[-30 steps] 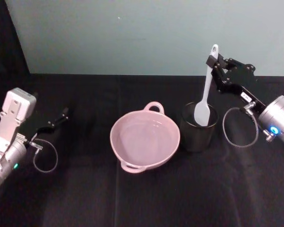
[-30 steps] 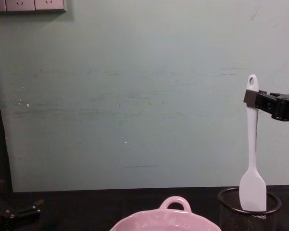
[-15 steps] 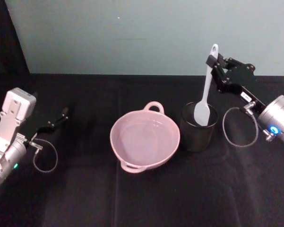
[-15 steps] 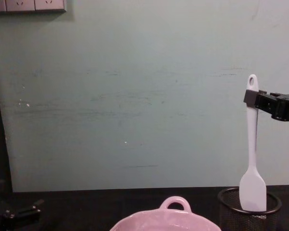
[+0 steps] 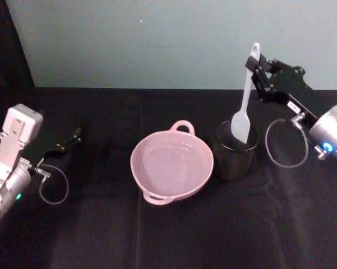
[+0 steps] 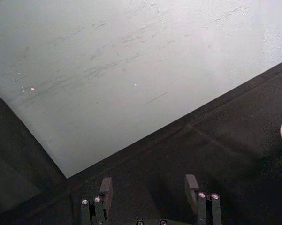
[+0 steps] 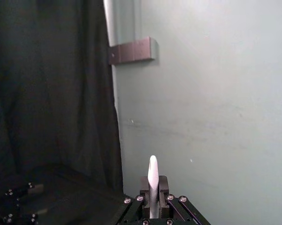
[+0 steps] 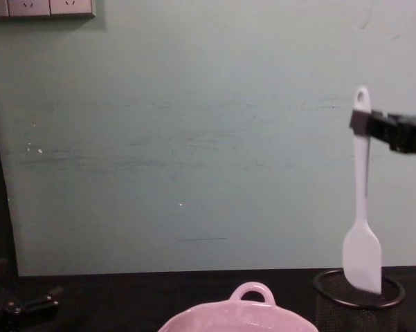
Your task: Use the one hand to pick up the spoon and stir the clear water in the bowl.
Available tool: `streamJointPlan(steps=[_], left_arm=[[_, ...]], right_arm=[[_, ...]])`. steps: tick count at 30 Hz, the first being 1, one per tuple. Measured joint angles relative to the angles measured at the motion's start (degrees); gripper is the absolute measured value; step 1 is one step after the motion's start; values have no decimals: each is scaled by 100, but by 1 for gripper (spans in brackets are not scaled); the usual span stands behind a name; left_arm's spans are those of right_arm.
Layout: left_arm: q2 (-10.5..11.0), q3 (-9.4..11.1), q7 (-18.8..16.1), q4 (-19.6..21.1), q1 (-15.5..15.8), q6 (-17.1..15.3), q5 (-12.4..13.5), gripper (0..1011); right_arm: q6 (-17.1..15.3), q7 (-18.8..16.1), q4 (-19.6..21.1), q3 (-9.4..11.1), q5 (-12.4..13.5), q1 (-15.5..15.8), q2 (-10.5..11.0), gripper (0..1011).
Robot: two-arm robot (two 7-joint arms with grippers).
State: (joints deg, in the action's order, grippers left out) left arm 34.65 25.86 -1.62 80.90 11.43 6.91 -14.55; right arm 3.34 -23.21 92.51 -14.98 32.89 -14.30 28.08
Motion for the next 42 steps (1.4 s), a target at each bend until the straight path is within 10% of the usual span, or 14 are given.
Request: streamJointPlan(steps=[18,42], left_arm=[[0,0,0,0,0,0,0,1011],[0,0,0,0,0,0,0,1011]], right_arm=[[-164,-173,57,-385,-111,-419,-423,116],[707,-675,-1133,-1132,-610,-508,-1126,116]])
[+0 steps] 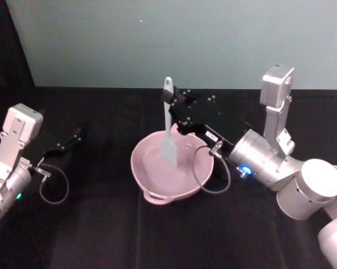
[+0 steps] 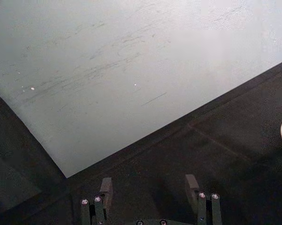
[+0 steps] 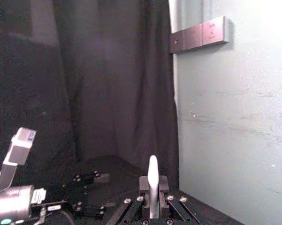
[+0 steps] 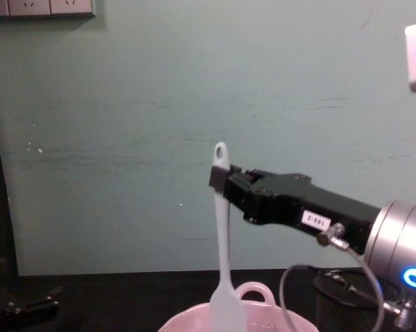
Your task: Use the one hand to pick up the spoon and stir the clear water in the bowl.
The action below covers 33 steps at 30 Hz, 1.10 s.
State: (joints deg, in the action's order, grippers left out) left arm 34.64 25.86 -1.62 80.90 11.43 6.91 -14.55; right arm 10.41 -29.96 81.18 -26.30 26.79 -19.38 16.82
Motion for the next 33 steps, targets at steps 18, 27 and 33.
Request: streamJointPlan(steps=[18,27,33], left_arm=[[0,0,0,0,0,0,0,1011],[0,0,0,0,0,0,0,1011],[0,0,0,0,0,0,0,1011]], right_arm=[[73,-113,-242,-189,-207,30,-184,117],[74,-77,-685,-242,-332,-284,-442,116],[97,3,-959,-207,-429,-458,-537,116]])
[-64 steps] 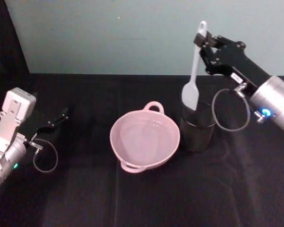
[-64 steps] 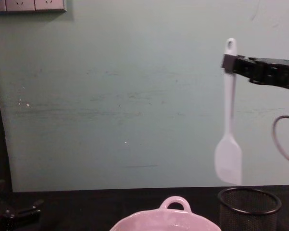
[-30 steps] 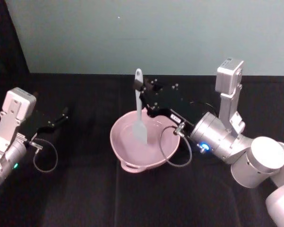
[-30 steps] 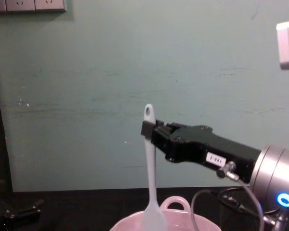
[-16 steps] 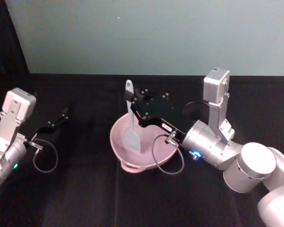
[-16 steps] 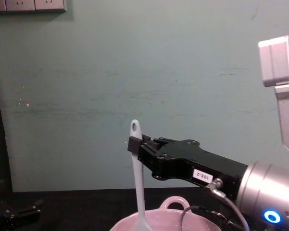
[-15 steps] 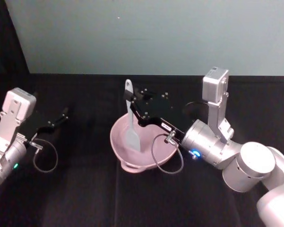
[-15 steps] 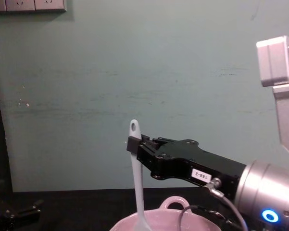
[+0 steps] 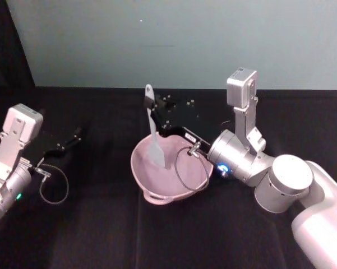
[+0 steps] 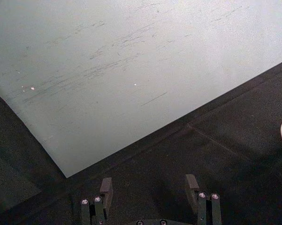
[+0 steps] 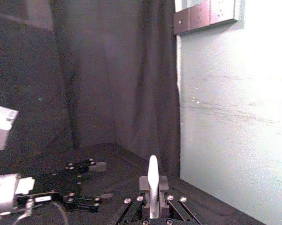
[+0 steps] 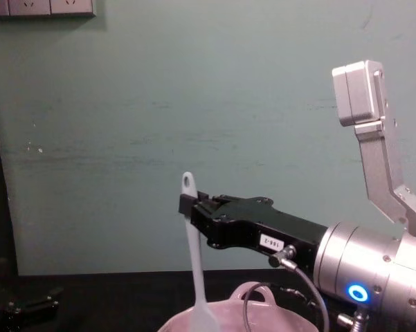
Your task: Use the one hand to pick up the spoon and stir the clear water in the bowl.
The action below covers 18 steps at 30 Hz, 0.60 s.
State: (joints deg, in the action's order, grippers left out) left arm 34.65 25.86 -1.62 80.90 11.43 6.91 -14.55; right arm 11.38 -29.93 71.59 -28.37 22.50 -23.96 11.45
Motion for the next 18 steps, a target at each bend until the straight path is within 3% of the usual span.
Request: streamJointPlan(steps=[10,18], left_arm=[[0,0,0,0,0,0,0,1011],[0,0,0,0,0,0,0,1011]], right_arm=[[31,59,-184,175,-41,-120,-17,117],[-11,93,53,315,-60,55,192,116]])
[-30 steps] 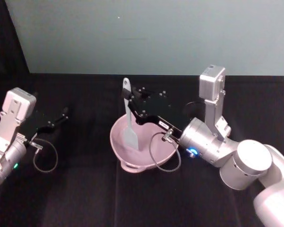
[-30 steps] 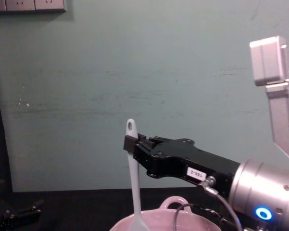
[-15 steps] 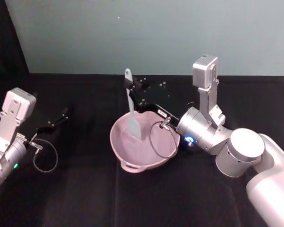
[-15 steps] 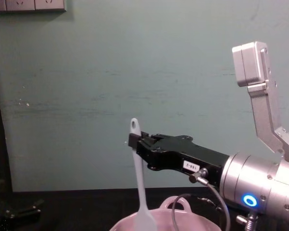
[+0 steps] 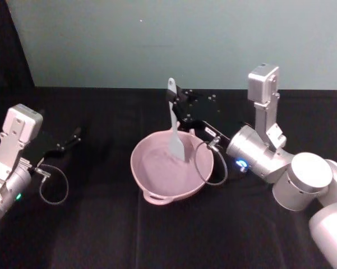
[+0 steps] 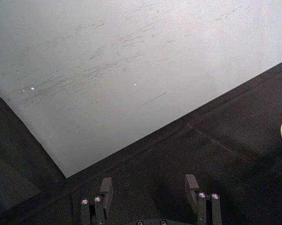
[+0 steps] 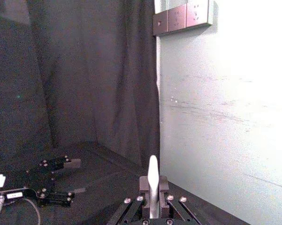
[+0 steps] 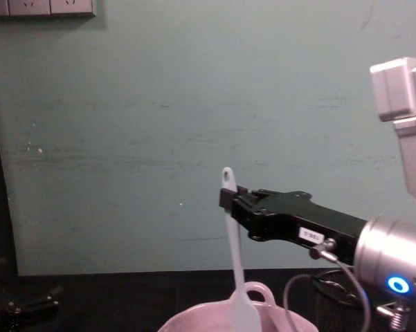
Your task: Use the one hand to pick up the spoon and stir the clear water in the bowl.
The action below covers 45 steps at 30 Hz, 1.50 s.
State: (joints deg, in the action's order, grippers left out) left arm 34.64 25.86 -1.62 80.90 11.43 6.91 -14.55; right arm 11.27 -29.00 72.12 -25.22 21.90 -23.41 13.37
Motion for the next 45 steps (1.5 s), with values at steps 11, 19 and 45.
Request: streamJointPlan(steps=[11,19,45], left_arm=[[0,0,0,0,0,0,0,1011],[0,0,0,0,0,0,1,1011],[0,0,0,0,0,0,0,1011]], right_arm=[[-56,8,709,224,81,514,402,117],[-74,-41,1039,196,194,796,467,117],[-28,-61,103,-177,173,90,-231,117]])
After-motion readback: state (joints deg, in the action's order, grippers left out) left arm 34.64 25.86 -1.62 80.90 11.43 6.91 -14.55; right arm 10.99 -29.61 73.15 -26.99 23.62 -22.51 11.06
